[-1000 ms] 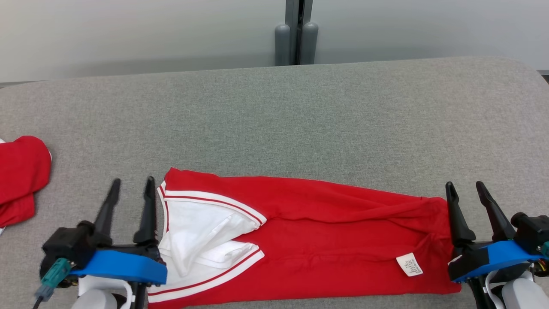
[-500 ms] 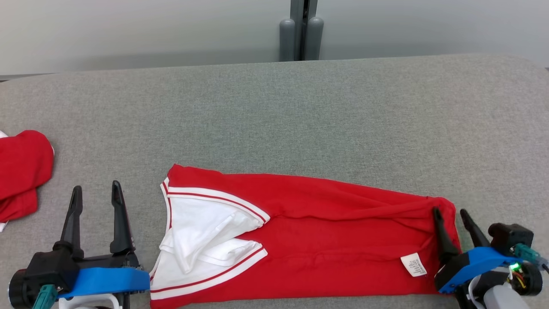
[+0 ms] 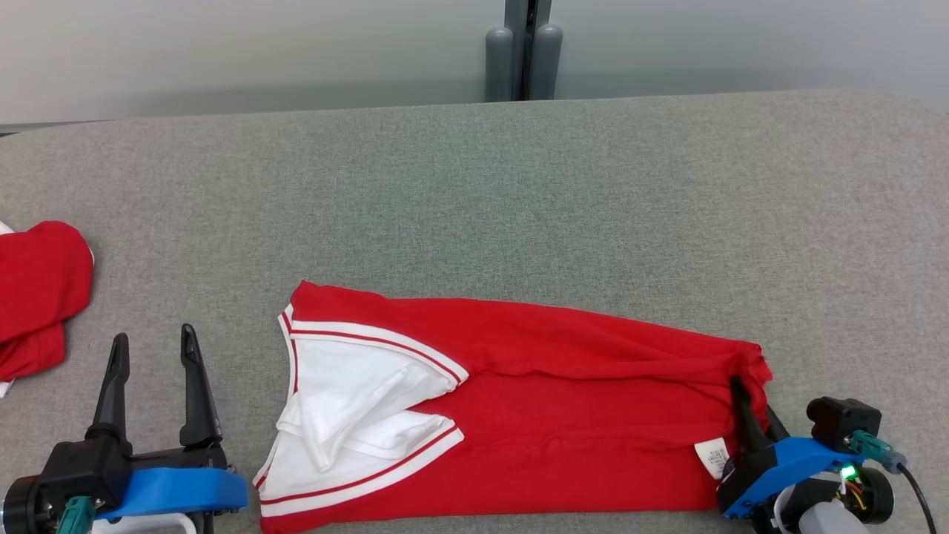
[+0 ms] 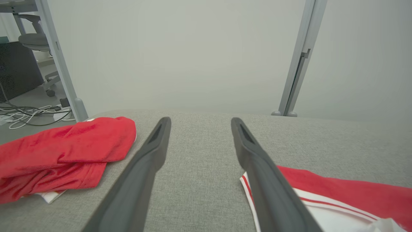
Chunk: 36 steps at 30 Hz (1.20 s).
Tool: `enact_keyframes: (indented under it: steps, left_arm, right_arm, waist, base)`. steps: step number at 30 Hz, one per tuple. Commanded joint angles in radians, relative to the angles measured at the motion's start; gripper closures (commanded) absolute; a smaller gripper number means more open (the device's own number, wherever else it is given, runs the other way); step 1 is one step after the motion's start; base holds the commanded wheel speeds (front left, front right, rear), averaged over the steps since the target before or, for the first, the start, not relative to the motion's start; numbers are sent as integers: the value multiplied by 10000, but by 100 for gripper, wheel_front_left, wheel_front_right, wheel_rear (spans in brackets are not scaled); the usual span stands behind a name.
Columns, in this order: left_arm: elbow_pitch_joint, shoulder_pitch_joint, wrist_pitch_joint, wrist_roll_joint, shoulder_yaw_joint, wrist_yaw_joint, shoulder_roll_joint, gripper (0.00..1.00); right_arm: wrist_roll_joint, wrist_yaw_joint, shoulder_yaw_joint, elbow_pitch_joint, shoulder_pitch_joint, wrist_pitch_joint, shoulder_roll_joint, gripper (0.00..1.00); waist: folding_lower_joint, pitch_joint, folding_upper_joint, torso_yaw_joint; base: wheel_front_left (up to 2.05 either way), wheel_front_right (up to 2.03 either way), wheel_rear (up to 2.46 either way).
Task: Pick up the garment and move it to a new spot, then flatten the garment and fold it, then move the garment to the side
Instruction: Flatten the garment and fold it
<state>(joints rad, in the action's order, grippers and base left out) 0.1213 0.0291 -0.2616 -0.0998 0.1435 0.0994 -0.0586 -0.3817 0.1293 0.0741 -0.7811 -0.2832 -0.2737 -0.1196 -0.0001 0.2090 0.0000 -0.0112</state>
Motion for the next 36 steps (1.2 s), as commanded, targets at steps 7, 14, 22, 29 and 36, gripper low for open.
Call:
enact_keyframes:
  steps: [7,14,22,29,36]
  left_arm:
    - [12,-137,-47,368,140,48,58,0]
    - [128,-241,-47,521,165,-14,70,0]
    - [267,-363,-47,560,176,-12,78,0]
    - [416,-543,-45,478,198,25,82,0]
    - [488,-578,-45,372,72,-46,83,0]
  right_arm:
    - [34,15,-310,585,155,95,-206,100]
    - [9,13,-1126,410,-236,94,-1428,100]
    - [-198,15,-1623,152,-486,92,-2388,100]
    - [-769,15,-644,791,-370,346,-1829,100]
    - [-1218,15,764,2060,-255,726,-952,100]
  waist:
    - [1,-204,0,-152]
    - [1,-396,0,-312]
    - [1,-638,0,-412]
    - [1,-925,0,-524]
    - [1,-970,0,-561]
  base:
    - [0,0,0]
    - [0,0,0]
    - [0,0,0]
    - [0,0,0]
    - [0,0,0]
